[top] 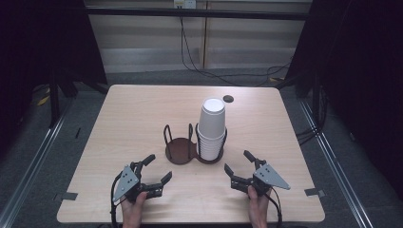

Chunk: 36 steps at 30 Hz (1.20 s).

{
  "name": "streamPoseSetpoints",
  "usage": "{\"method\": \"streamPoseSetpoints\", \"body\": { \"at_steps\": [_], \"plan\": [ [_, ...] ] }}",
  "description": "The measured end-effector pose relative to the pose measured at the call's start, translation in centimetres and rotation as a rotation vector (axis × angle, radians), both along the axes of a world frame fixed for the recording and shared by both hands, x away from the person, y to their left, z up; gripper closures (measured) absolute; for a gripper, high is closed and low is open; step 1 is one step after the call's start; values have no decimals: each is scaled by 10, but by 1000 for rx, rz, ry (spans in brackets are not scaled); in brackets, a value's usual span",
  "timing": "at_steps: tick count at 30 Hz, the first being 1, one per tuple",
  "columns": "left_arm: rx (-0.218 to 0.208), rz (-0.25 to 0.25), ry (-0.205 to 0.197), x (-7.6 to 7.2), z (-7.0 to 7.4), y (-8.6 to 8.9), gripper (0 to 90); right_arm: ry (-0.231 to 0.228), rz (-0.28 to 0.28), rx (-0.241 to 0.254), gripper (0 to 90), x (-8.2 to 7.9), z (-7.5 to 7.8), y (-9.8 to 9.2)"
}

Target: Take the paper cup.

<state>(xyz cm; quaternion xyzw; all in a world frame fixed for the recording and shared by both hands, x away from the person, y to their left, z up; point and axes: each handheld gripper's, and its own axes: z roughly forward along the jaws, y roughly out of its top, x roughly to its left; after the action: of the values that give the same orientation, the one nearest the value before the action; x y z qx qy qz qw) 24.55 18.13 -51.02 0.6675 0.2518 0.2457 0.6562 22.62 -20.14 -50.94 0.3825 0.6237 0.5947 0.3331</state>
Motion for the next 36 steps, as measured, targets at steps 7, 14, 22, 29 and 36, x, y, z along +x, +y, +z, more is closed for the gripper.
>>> {"method": "streamPoseSetpoints", "body": {
  "at_steps": [7, 14, 22, 29, 36],
  "plan": [
    [0, 0, 0, 0, 0, 0, 158, 39, 36, 9, 129, 1, 1, -1],
    [-1, -1, 0, 0, 0, 0, 158, 53, 3, -13, 130, 1, 2, 2],
    [-1, -1, 0, 0, 0, 0, 158, 150, 24, -40, 209, 7, 4, 5],
    [3, -3, -4, 0, 0, 0, 158, 158, 100, -37, 293, 6, 14, 6],
    [3, -2, -5, 0, 0, 0, 158, 213, 115, -91, 348, 6, 25, 8]
  ]
}}
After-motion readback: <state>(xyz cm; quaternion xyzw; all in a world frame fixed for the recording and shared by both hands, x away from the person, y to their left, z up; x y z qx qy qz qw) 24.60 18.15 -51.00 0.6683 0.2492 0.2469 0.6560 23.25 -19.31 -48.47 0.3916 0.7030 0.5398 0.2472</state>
